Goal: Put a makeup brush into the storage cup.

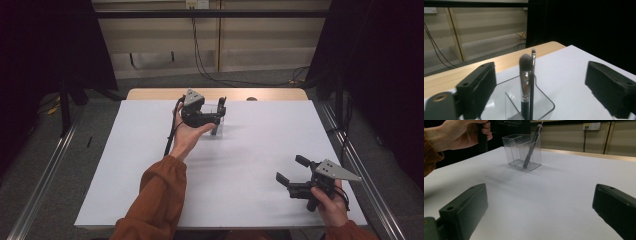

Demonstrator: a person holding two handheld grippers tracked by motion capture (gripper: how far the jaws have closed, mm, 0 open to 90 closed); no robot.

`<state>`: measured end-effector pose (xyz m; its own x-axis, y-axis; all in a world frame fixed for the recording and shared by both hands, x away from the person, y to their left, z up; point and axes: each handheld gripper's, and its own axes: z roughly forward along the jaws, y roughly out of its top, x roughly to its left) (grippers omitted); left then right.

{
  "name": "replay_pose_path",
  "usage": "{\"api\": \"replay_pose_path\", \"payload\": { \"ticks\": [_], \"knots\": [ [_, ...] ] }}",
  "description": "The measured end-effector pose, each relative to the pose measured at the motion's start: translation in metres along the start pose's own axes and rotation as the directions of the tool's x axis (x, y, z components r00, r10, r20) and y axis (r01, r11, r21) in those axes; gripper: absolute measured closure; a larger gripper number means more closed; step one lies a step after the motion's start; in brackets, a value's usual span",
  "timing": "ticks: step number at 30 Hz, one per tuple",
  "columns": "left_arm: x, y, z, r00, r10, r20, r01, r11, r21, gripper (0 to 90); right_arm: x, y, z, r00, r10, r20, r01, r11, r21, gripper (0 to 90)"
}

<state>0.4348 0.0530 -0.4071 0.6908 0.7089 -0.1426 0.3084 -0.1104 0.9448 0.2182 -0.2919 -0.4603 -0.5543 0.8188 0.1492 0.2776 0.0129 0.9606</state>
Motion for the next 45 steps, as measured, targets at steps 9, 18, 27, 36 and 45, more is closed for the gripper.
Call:
{"api": "replay_pose_path", "payload": {
  "ticks": [9,18,27,36,45],
  "knots": [
    [0.001,-0.005,-0.017,0.9987,-0.011,0.049,0.012,0.9993,-0.034,1.2,0.000,0.000,0.000,1.0000,-0.004,0.001,0.004,1.000,0.005,0.0],
    [-0.006,-0.005,-0.037,0.9983,0.009,0.058,-0.006,0.9993,-0.038,1.3,0.001,0.000,0.000,1.0000,-0.002,0.009,0.002,1.000,0.004,0.0],
    [-0.008,-0.012,-0.054,0.9975,0.007,0.070,-0.005,0.9997,-0.025,3.2,0.002,0.001,-0.002,0.9998,-0.003,0.021,0.003,1.000,0.001,0.0],
    [-0.009,-0.013,-0.077,0.9973,0.024,0.069,-0.021,0.9991,-0.035,2.5,0.003,0.001,-0.003,0.9996,-0.005,0.028,0.005,1.000,0.001,0.0],
    [0.001,-0.021,-0.106,0.9984,0.035,0.045,-0.033,0.9985,-0.044,2.7,0.001,0.001,-0.002,0.9993,-0.014,0.035,0.014,1.000,0.010,0.0]
  ]
}}
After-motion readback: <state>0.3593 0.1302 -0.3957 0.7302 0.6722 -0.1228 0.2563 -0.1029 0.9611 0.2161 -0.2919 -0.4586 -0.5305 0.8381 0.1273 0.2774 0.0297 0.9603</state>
